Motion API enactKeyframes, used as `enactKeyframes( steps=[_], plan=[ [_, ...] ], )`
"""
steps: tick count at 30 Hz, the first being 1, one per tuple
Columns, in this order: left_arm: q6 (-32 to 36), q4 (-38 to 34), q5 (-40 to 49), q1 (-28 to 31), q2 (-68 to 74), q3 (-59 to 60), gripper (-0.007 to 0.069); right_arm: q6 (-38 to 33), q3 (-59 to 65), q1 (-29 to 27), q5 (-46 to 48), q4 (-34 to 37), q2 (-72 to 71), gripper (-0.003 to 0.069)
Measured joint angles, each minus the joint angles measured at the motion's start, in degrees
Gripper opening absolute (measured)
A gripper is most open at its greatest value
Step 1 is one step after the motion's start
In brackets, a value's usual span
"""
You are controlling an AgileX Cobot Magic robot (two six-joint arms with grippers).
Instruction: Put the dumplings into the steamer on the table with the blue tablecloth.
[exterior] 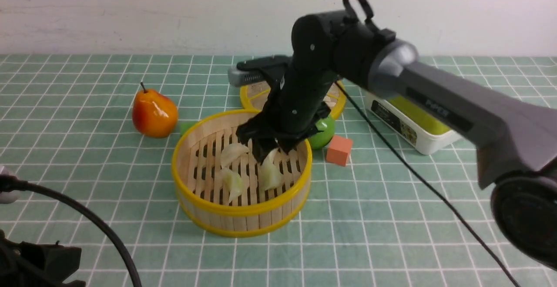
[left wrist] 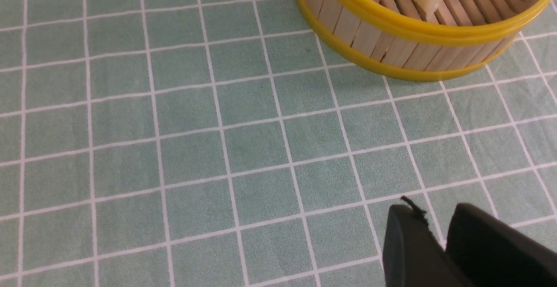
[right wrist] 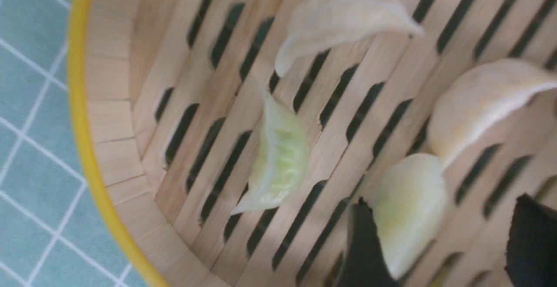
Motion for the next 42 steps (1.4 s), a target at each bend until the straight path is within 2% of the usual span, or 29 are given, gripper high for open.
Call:
enactKeyframes(
  steps=[2, 3, 7, 9, 10, 11, 12, 15, 20, 24, 28, 29, 31, 36, 42],
  plan=[
    [0.00, 0.00, 0.00, 0.00, 0.00, 0.00, 0.0141, -0.29, -0.01, 0.06, 0.05, -2.65, -4.19, 0.0386],
    [0.00, 0.00, 0.00, 0.00, 0.00, 0.00, 0.0143, -1.18, -0.25, 0.05, 0.53, -6.06, -9.84, 0.0324],
    [0.00, 0.00, 0.02, 0.00, 0.00, 0.00, 0.0143, -1.18, -0.65, 0.05, 3.53, -14.01, -21.17, 0.0167],
    [0.00, 0.00, 0.07, 0.00, 0.00, 0.00, 0.0143, -1.18, 0.46, 0.05, 5.87, -18.57, -28.52, 0.0065],
    [0.00, 0.00, 0.07, 0.00, 0.00, 0.00, 0.0143, -1.18, 0.46, 0.05, 5.98, -18.85, -28.52, 0.0056],
    [-0.05, 0.00, 0.07, 0.00, 0.00, 0.00, 0.0143, -1.18, 3.43, 0.05, 6.01, -20.18, -32.94, 0.0006],
    [-0.05, 0.00, 0.07, 0.00, 0.00, 0.00, 0.0143, -0.81, 6.99, 0.05, 5.41, -20.70, -37.62, -0.0015],
    [-0.05, 0.00, 0.07, 0.00, 0.00, 0.00, 0.0144, -0.24, 17.37, 0.05, 1.23, -21.03, -46.31, -0.0020],
    [-0.05, 0.00, 0.07, 0.00, 0.00, 0.00, 0.0148, 2.50, 47.22, 0.05, -16.31, -22.77, -67.13, -0.0020],
    [-0.05, 0.00, 0.07, 0.00, 0.00, 0.00, 0.0153, 7.70, 70.97, 0.05, -34.86, -23.81, -82.79, -0.0019],
    [-0.05, 0.00, 0.07, 0.00, 0.00, 0.00, 0.0156, 12.80, 95.79, 0.05, -57.37, -27.14, -96.27, -0.0016],
    [-0.05, 0.00, 0.07, 0.00, 0.00, 0.00, 0.0156, 12.80, 96.77, 0.05, -58.30, -27.30, -96.27, -0.0015],
    [-0.05, 0.00, 0.07, 0.00, 0.00, 0.00, 0.0162, 14.08, 108.20, 0.05, -67.35, -28.44, -100.99, -0.0012],
    [-0.05, 0.00, 0.07, 0.00, 0.00, 0.00, 0.0165, 14.02, 120.24, 0.05, -72.35, -26.49, -107.44, -0.0007],
    [-0.05, 0.00, 0.08, 0.00, 0.00, 0.00, 0.0172, 11.02, 124.49, 0.05, -68.99, -26.00, -113.19, -0.0002]
  ],
)
